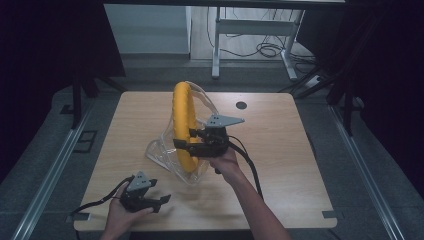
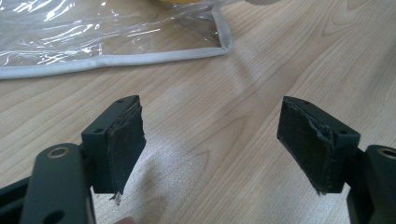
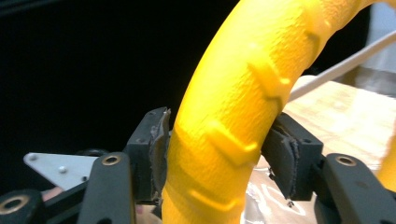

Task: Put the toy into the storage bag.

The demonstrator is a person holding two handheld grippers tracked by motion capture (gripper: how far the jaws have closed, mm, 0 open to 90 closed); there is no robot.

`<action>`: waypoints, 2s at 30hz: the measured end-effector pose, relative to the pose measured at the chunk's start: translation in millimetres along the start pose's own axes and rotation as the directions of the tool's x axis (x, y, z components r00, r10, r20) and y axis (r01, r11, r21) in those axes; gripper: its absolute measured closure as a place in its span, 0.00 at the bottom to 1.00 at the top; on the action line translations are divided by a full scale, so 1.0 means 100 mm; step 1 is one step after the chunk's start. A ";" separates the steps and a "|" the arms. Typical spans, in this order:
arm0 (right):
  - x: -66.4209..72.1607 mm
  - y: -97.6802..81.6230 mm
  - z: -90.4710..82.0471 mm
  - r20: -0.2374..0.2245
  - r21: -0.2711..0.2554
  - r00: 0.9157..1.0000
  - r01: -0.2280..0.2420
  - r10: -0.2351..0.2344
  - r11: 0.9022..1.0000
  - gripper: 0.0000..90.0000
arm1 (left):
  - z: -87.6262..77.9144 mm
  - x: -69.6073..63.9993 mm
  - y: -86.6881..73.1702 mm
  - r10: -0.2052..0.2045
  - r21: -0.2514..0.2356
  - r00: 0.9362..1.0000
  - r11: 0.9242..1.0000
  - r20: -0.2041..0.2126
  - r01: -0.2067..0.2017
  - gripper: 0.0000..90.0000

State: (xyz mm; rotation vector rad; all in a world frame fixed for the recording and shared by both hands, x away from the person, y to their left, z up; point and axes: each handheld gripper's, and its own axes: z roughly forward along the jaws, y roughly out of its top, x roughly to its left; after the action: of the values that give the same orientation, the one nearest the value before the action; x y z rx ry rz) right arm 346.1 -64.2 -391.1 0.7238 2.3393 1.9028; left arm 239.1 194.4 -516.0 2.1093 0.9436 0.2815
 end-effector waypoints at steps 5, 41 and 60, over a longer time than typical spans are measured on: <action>0.01 0.00 -0.03 0.010 0.006 1.000 0.018 -0.019 1.000 0.42 | 0.00 0.00 0.00 0.001 0.002 1.000 1.000 0.000 -0.001 0.25; -0.27 -0.48 -0.99 0.170 0.008 0.985 0.029 -0.030 1.000 0.39 | 0.00 0.00 0.00 -0.002 0.004 1.000 1.000 -0.006 0.002 0.25; -0.37 -0.92 -1.30 0.253 0.041 0.967 0.006 -0.016 0.999 0.39 | 0.00 0.00 0.00 0.001 0.008 1.000 1.000 -0.006 -0.001 0.25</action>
State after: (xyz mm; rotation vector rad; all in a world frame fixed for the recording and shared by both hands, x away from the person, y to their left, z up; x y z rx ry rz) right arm 307.9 -210.2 -454.7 0.8969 2.2233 1.6514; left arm 239.0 194.1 -516.2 2.1177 0.9488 0.2857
